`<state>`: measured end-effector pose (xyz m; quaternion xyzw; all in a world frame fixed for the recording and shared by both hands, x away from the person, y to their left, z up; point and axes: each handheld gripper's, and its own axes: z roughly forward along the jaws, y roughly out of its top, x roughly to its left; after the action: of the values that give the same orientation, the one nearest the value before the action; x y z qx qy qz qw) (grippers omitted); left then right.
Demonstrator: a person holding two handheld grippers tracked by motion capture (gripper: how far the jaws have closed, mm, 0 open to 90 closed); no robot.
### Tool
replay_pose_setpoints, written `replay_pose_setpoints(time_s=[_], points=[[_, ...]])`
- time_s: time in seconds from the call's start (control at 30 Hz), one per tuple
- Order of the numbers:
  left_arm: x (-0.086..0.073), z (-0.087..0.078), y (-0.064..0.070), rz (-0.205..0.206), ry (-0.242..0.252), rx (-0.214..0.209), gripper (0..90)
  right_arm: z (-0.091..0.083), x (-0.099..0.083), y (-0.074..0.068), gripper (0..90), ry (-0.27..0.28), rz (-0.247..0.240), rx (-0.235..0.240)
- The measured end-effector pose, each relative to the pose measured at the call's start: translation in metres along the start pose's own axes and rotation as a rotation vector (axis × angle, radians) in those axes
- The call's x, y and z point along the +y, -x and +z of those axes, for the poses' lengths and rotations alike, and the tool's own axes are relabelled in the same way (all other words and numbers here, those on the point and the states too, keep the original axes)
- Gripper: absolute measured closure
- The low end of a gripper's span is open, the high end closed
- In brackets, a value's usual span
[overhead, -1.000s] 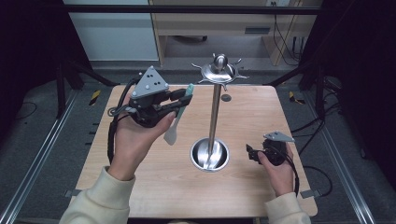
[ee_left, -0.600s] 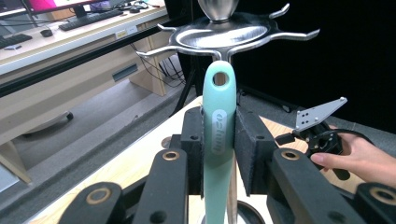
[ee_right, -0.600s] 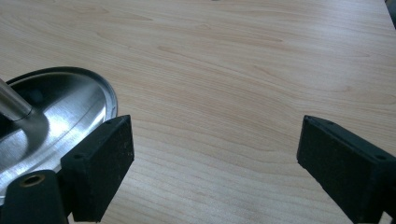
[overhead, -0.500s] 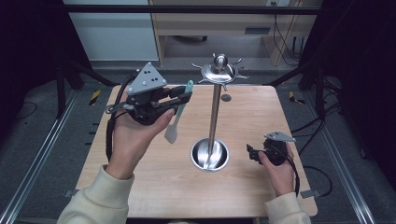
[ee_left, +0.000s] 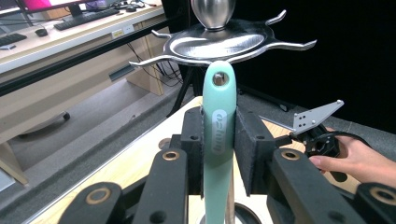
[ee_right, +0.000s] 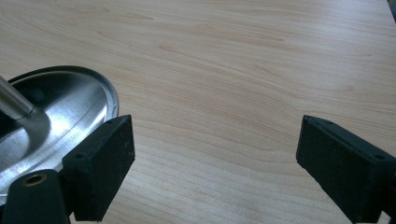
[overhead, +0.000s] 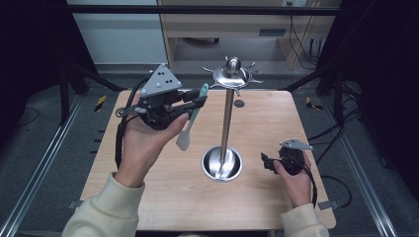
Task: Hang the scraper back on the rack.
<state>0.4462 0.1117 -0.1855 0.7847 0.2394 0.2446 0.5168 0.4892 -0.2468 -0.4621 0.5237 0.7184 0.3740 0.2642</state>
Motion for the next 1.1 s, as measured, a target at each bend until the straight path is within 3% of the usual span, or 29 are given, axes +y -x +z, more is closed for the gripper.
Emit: replay_pose_setpoints(time_s=[0.73, 1.1], points=[[0.000, 0.017, -0.003, -0.034, -0.013, -0.030, 74.1, 0.000, 0.000, 0.000, 11.8, -0.001, -0.001, 0.005], [0.003, 0.025, -0.002, -0.025, -0.013, -0.029, 74.0, 0.000, 0.000, 0.000, 11.8, -0.002, 0.002, 0.009]])
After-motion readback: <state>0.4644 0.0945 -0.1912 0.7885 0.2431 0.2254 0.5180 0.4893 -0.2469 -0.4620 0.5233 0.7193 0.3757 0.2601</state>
